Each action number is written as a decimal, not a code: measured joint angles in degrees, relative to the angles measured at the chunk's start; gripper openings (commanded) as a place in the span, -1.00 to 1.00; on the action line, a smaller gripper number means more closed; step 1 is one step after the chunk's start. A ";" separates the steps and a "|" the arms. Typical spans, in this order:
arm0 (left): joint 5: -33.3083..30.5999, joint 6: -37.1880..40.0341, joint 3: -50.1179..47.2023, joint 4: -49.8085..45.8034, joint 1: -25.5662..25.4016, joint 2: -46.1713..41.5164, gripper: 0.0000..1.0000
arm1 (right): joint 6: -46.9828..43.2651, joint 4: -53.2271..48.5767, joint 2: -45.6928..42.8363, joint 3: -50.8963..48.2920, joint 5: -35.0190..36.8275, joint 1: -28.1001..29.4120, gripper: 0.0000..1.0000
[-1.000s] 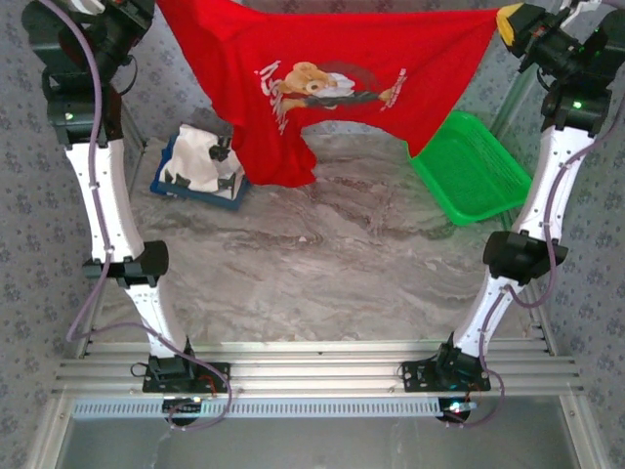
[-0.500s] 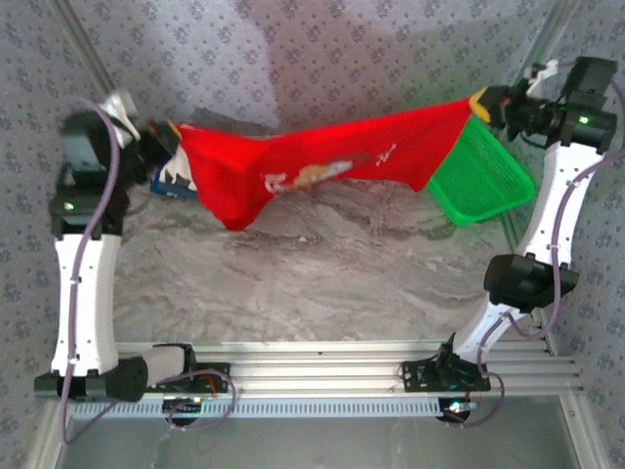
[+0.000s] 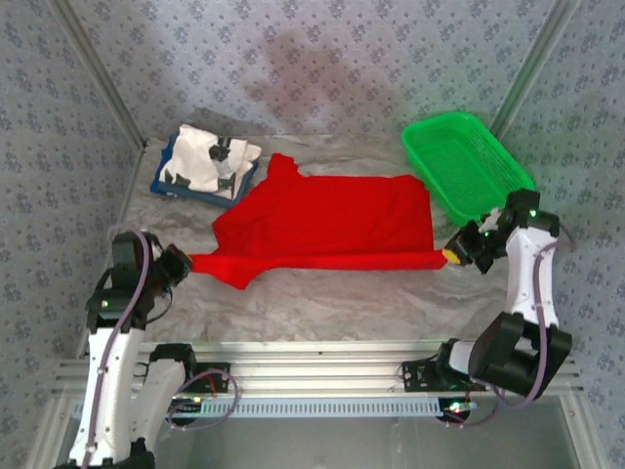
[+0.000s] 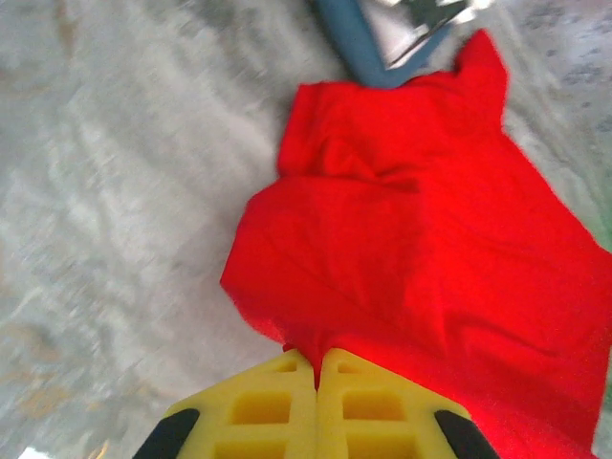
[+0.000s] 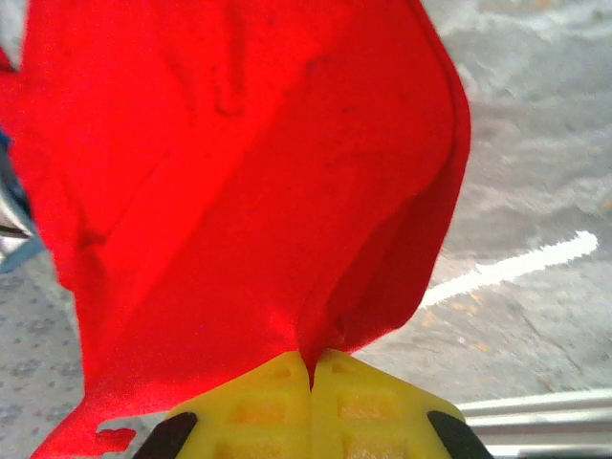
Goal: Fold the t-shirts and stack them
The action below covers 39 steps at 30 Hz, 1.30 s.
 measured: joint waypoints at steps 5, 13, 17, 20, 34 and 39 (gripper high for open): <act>-1.75 -4.07 -4.61 -7.98 0.13 -4.66 -1.00 | -0.33 -2.21 -4.17 -4.11 3.76 -0.02 -1.00; -4.20 -8.87 -3.98 -20.31 0.13 -8.92 -1.00 | 0.20 -7.15 -10.32 -5.35 6.19 -1.66 -1.00; -9.79 -9.64 4.55 -28.52 0.13 -8.98 -1.00 | 1.64 -10.25 -14.40 -5.16 7.69 -4.17 -1.00; -14.67 -9.44 10.40 -32.89 0.13 -8.79 -1.00 | 2.51 -11.98 -16.24 -4.15 8.31 -5.33 -1.00; -13.64 -9.84 1.90 -32.30 0.83 -4.81 -1.00 | 6.21 -8.24 -17.16 -13.66 7.28 -5.88 -1.00; -12.28 -7.52 0.92 -25.55 0.83 3.21 -1.00 | 6.64 -4.63 -13.14 -13.51 7.45 -5.16 -1.00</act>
